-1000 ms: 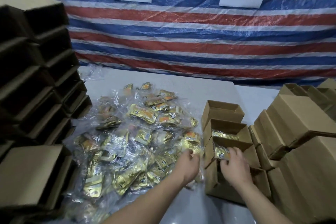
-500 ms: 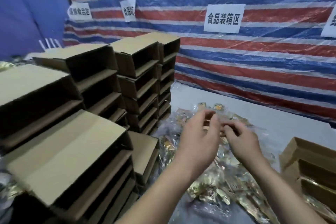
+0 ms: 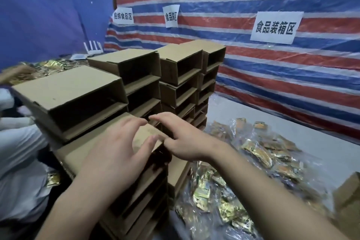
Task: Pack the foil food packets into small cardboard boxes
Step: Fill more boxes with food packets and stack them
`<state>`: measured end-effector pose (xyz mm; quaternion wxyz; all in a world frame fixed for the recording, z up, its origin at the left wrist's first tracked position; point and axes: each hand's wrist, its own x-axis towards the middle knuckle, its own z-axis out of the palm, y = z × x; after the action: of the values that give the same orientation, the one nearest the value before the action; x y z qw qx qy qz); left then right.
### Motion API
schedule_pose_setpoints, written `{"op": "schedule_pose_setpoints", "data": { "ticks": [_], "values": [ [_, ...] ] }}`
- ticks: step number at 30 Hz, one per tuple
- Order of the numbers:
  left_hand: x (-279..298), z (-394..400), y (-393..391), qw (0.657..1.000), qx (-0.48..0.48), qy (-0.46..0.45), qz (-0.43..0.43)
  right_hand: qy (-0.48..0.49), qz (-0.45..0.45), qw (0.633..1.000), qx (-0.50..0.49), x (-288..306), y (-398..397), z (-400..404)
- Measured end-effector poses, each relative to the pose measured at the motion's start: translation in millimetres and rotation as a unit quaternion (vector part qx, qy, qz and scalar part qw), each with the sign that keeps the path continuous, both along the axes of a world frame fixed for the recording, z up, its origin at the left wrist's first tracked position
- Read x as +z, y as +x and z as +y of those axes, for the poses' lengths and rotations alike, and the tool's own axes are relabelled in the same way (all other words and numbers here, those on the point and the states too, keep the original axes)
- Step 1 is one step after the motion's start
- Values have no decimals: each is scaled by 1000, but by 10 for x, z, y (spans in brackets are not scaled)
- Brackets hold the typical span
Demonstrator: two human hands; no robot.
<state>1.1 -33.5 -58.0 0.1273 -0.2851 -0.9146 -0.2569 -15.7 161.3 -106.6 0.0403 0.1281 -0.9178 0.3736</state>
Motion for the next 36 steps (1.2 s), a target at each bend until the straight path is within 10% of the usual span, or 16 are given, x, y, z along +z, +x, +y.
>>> {"op": "schedule_pose_setpoints", "data": {
  "ticks": [5, 15, 22, 29, 36],
  "values": [
    [193, -214, -369, 981, 55, 23, 186, -31, 37, 997, -63, 145, -411, -213],
    [475, -440, -1085, 922, 241, -273, 131, -20, 70, 993, -93, 374, -973, -499],
    [600, -501, -1119, 910, 264, -271, 170, -10, 105, 990, -98, 588, -1079, -512],
    [1348, -261, -748, 926, 153, -218, 269, -27, 231, 966, -116, 1464, -546, -186],
    [1708, 723, -391, 965, -80, -133, 210, 186, 161, 954, -170, 2051, 477, 654]
  ]
}}
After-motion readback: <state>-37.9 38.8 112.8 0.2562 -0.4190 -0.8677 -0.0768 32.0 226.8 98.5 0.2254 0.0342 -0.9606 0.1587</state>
